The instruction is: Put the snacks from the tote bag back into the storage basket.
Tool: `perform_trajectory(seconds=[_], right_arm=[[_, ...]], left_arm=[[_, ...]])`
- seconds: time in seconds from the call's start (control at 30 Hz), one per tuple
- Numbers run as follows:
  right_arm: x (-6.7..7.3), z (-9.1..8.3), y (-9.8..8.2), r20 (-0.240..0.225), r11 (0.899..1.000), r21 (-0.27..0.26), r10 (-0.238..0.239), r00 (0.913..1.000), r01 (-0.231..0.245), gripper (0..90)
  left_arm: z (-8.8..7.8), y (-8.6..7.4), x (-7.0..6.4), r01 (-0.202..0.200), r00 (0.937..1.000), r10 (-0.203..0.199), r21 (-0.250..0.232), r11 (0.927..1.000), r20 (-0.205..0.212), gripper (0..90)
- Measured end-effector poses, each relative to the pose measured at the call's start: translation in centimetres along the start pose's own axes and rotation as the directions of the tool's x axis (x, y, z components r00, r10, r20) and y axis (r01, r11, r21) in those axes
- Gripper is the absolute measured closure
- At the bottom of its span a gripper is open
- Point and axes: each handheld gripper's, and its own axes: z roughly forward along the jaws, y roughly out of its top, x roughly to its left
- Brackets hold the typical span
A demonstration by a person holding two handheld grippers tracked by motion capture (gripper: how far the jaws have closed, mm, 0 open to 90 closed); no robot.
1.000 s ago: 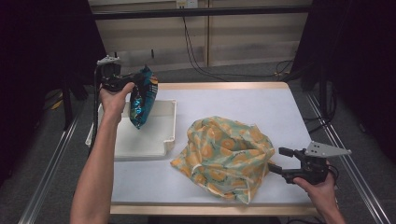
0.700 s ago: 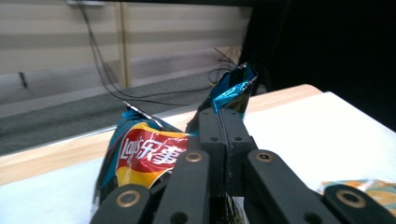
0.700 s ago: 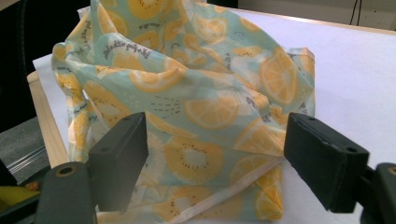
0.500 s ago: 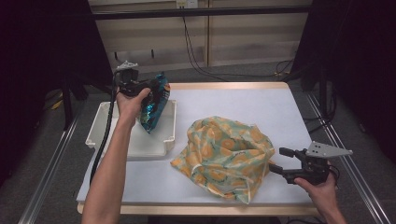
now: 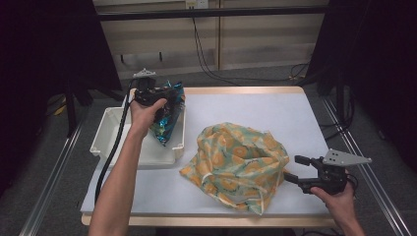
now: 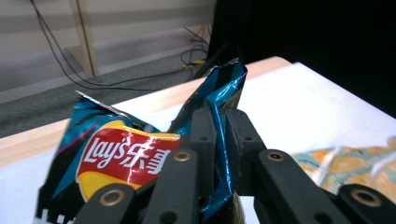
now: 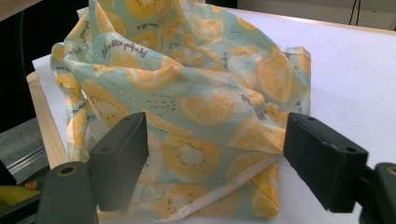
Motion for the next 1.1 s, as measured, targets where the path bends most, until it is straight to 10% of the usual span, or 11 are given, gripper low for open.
perform_trajectory(seconds=[0.57, 1.1], right_arm=[[-0.1, -0.1, 0.1, 0.001, 1.000, -0.001, -0.002, 1.0000, 0.002, 22.0], [-0.1, 0.1, 0.0, -0.002, 1.000, 0.008, 0.000, 1.0000, 0.000, 20.9]], left_arm=[[-0.3, -1.4, -1.4, -0.064, 0.9958, 0.062, 0.032, 0.9974, 0.067, 66.7], [-1.0, -1.8, -1.8, -0.078, 0.9962, 0.078, 0.008, 0.9969, 0.039, 48.1]])
